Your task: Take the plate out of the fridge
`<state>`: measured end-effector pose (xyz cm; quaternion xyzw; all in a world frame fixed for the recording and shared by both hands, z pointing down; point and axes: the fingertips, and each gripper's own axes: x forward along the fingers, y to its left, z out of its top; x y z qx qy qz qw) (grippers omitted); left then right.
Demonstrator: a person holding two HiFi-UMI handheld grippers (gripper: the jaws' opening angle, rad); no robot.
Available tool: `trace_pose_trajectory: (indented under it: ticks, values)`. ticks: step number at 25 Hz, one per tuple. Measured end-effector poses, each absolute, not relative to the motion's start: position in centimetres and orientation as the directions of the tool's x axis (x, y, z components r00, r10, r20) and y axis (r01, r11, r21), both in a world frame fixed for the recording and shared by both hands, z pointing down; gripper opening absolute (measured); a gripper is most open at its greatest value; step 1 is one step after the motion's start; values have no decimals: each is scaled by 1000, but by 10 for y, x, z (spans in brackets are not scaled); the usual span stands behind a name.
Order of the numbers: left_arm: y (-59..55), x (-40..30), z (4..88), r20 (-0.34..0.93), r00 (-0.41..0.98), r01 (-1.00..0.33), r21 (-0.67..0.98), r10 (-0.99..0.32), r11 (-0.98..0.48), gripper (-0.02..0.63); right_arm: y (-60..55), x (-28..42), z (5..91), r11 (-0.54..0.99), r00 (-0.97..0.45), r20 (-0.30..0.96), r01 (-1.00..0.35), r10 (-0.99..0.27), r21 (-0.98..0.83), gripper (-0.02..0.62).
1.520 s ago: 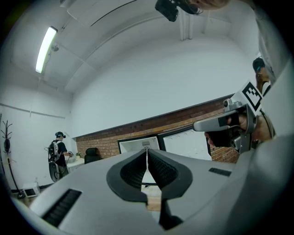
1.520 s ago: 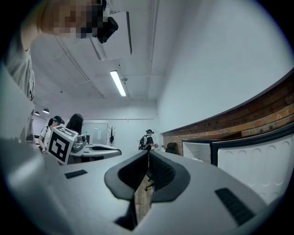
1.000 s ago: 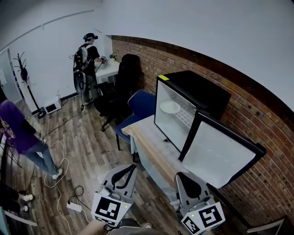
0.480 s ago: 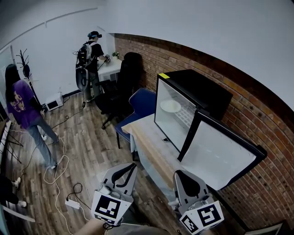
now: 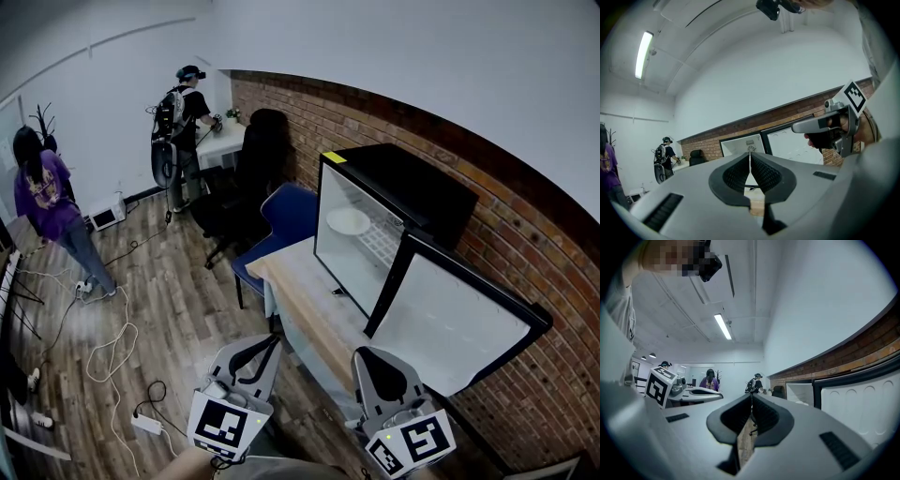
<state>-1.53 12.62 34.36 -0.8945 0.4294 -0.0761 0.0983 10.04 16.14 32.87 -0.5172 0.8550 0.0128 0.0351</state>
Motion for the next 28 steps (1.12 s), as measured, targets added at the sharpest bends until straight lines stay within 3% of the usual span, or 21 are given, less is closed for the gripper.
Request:
trace_pose_trajectory:
  ticks: [28]
  values:
    - [-104,-33,341,81,753,-627,-213,-653,-749,22,-52,75,332,297,-297,13,-954,-955,-28,32]
